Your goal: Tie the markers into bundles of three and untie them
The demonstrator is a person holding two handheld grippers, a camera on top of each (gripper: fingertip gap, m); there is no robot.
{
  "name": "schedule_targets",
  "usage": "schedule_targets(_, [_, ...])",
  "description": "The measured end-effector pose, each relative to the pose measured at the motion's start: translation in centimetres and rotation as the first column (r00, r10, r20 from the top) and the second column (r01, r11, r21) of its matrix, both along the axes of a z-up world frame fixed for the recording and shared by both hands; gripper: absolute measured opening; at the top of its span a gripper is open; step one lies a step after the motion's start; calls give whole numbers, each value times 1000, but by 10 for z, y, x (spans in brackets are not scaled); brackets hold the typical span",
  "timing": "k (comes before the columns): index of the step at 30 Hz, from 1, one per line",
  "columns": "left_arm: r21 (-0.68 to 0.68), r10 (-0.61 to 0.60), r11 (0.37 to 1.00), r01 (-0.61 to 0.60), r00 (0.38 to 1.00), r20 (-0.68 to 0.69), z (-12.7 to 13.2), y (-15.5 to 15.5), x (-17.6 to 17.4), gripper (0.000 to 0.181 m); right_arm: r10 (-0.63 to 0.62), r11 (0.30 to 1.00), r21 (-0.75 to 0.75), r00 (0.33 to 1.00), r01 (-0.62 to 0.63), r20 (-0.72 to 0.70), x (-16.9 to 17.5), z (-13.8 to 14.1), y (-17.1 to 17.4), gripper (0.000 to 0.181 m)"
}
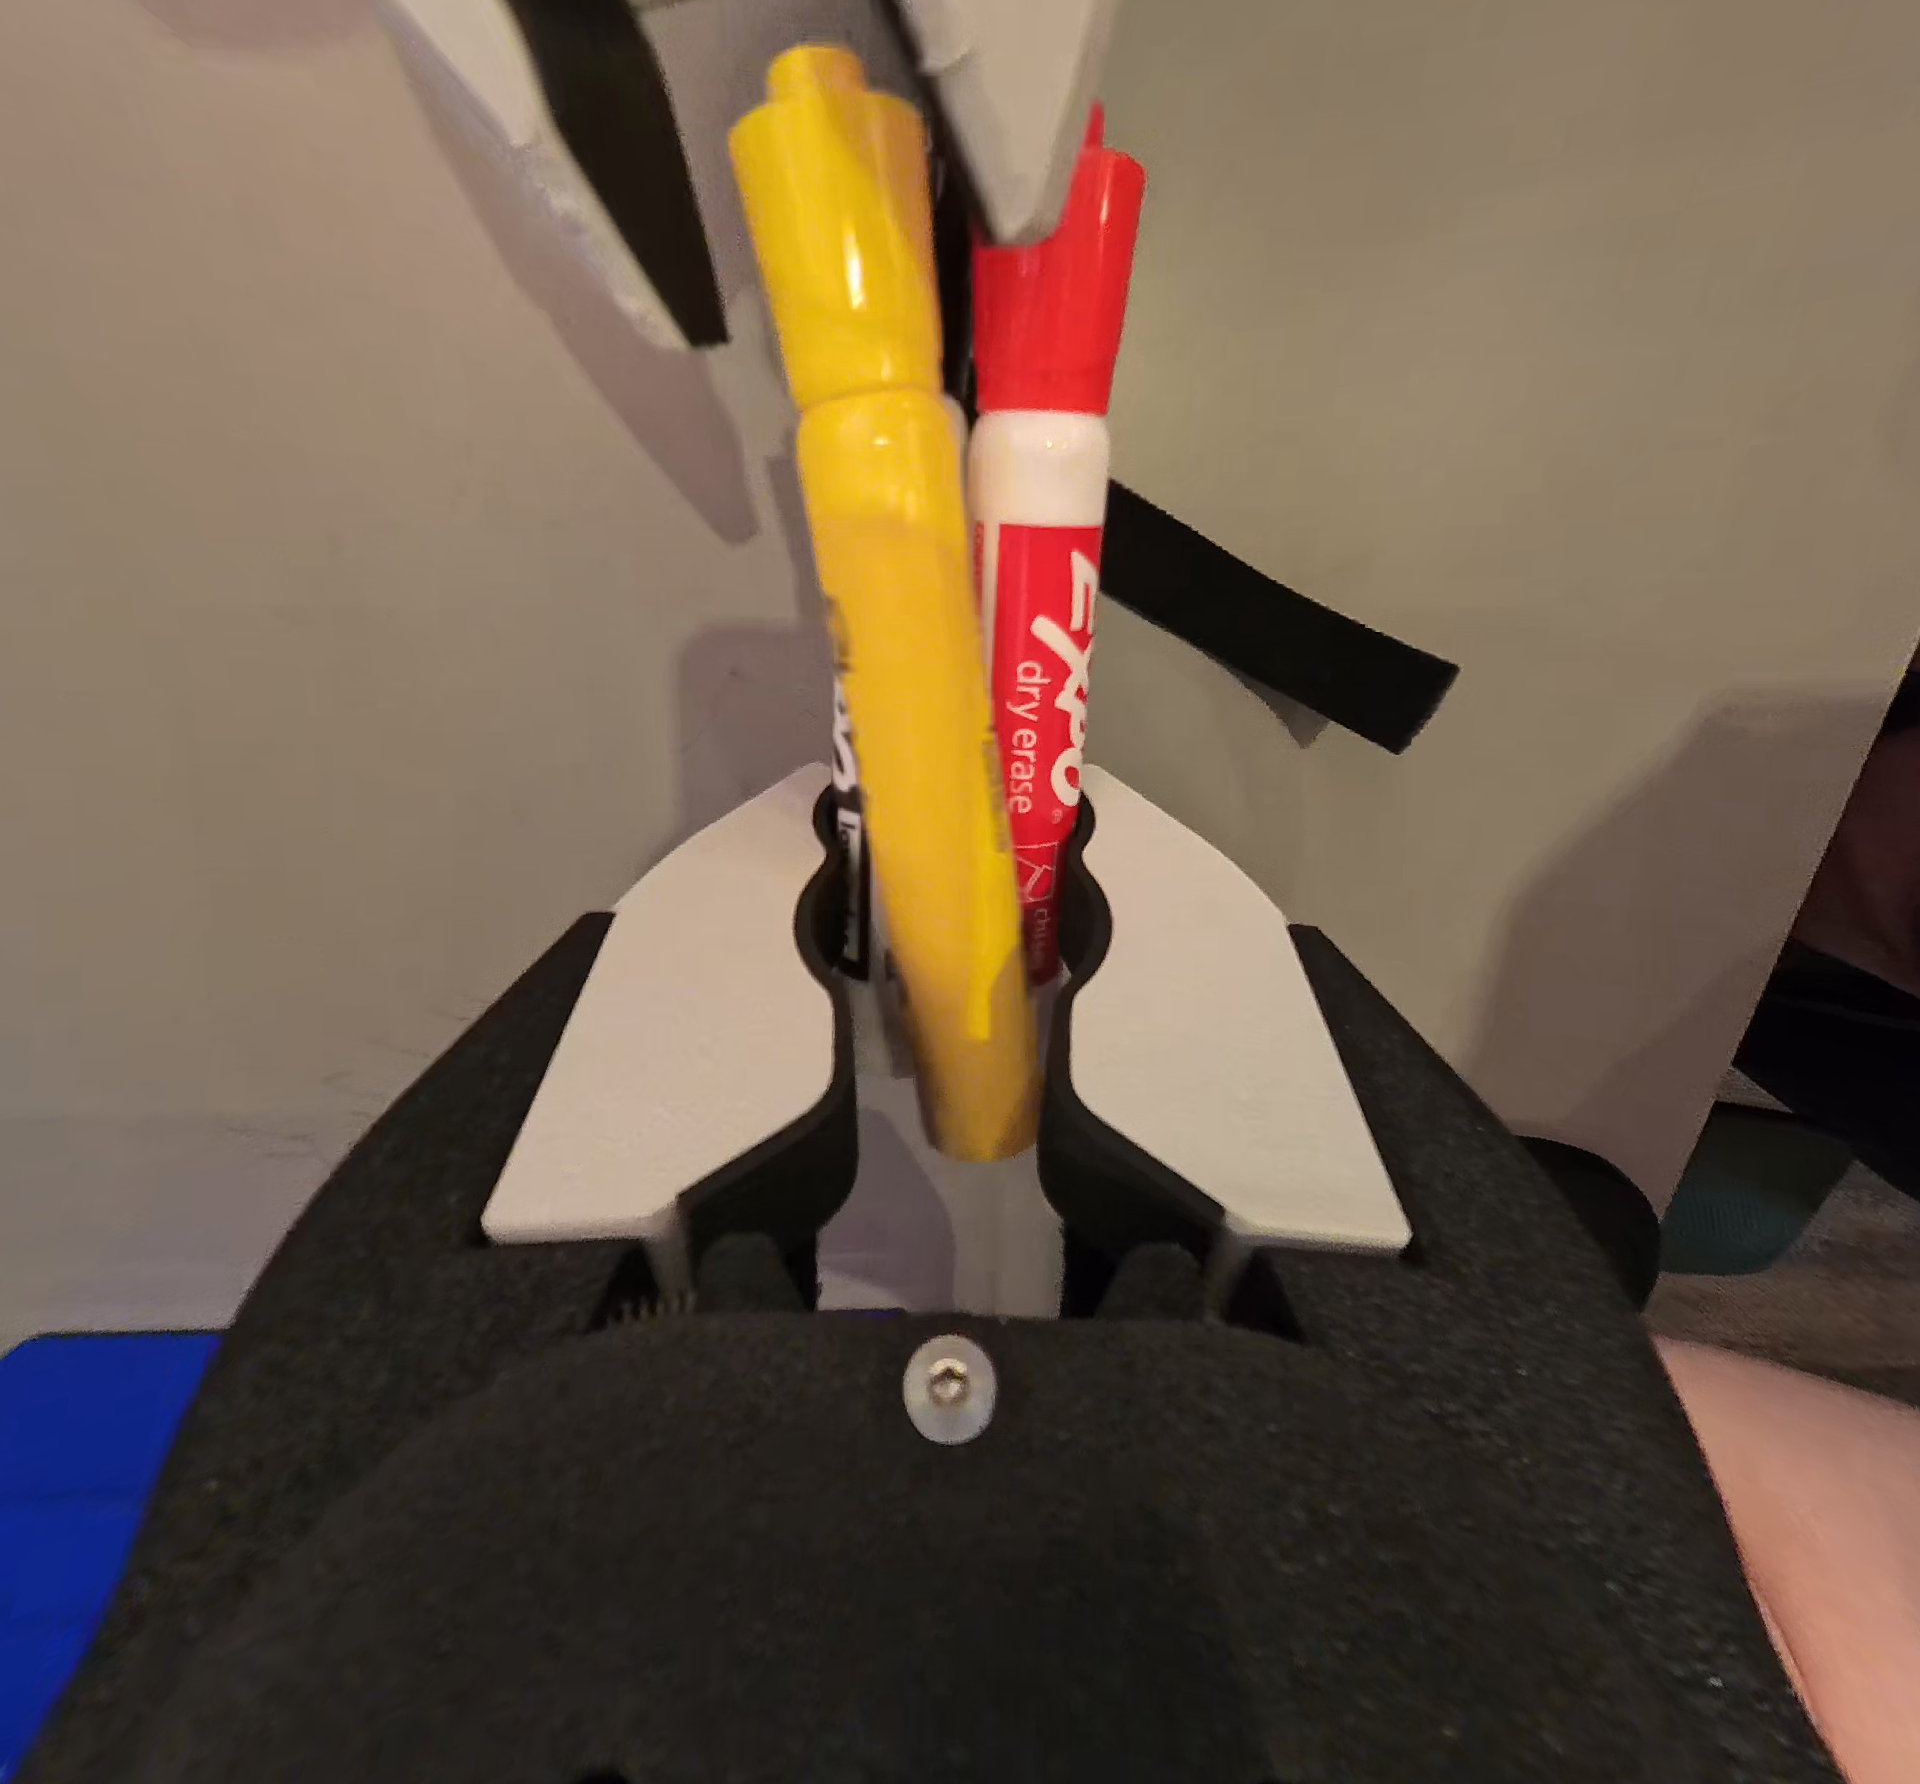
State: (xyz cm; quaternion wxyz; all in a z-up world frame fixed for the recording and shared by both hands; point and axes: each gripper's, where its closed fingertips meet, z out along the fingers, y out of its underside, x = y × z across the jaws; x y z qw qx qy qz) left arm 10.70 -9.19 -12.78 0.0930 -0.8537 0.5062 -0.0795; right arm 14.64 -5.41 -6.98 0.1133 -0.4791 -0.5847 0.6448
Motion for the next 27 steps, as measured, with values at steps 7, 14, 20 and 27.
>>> schedule_targets(7, [11,14,1000,-14,1000,-13,-1,4,-6,38,-25,998,64,999,28,-39,8,10,-3,41])
schedule_targets(14, [50,107,993,-106,994,-22,6,14,-35,38,-14,835,538,982,114,-186,41,-5,-21,39])
schedule_targets(20, [51,146,988,-146,989,-7,10,16,-47,38,97,609,793,994,-21,-48,30,-73,-103,42])
schedule_targets(27, [40,129,991,-128,992,-16,6,14,-43,38,-11,433,891,989,138,-148,-1,-85,-124,27])
